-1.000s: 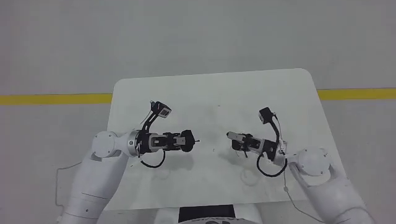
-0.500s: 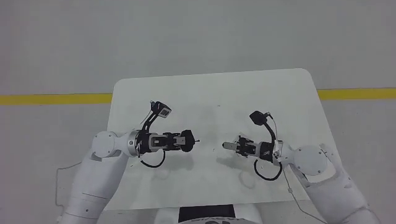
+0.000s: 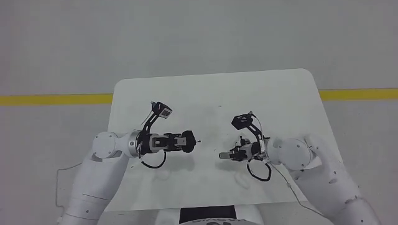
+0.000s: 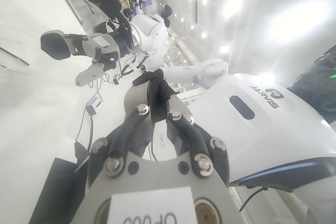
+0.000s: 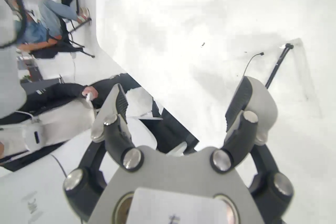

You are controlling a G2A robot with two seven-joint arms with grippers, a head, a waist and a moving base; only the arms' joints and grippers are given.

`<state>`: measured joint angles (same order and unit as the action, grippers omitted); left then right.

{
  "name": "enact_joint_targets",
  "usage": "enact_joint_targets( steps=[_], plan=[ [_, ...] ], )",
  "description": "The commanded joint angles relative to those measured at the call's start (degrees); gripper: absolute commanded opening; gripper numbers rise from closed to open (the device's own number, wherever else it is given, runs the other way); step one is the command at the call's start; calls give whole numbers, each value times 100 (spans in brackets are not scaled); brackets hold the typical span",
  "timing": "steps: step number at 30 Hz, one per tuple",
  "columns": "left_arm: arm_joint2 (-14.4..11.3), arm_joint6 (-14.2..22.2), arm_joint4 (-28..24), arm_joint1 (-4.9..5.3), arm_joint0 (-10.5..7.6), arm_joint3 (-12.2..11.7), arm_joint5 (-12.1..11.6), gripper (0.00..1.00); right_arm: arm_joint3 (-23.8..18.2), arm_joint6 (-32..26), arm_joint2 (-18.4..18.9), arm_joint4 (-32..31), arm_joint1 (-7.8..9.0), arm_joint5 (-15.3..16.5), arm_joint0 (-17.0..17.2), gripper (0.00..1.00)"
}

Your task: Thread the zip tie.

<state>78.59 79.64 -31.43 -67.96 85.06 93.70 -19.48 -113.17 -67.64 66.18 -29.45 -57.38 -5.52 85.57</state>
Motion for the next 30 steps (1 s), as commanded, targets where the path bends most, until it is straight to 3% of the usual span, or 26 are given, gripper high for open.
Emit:
enact_joint_targets(
  steps=[1, 12, 15, 21, 24, 30],
  plan=[
    [0, 0, 0, 0, 0, 0, 0, 0, 1, 57, 10, 13, -1, -6, 7, 100],
    [0, 0, 0, 0, 0, 0, 0, 0, 1, 57, 10, 13, -1, -6, 7, 100],
    [0, 0, 0, 0, 0, 0, 0, 0, 27, 121, -102, -271, 1, -19, -23, 100],
    [0, 0, 0, 0, 0, 0, 0, 0, 75, -304, -518, -816, -38, -466, -395, 100],
    [0, 0, 0, 0, 0, 0, 0, 0, 213, -675, -763, -942, -86, -886, -678, 100],
    [0, 0, 0, 0, 0, 0, 0, 0, 231, -762, -888, -952, -114, -937, -814, 100]
  ],
)
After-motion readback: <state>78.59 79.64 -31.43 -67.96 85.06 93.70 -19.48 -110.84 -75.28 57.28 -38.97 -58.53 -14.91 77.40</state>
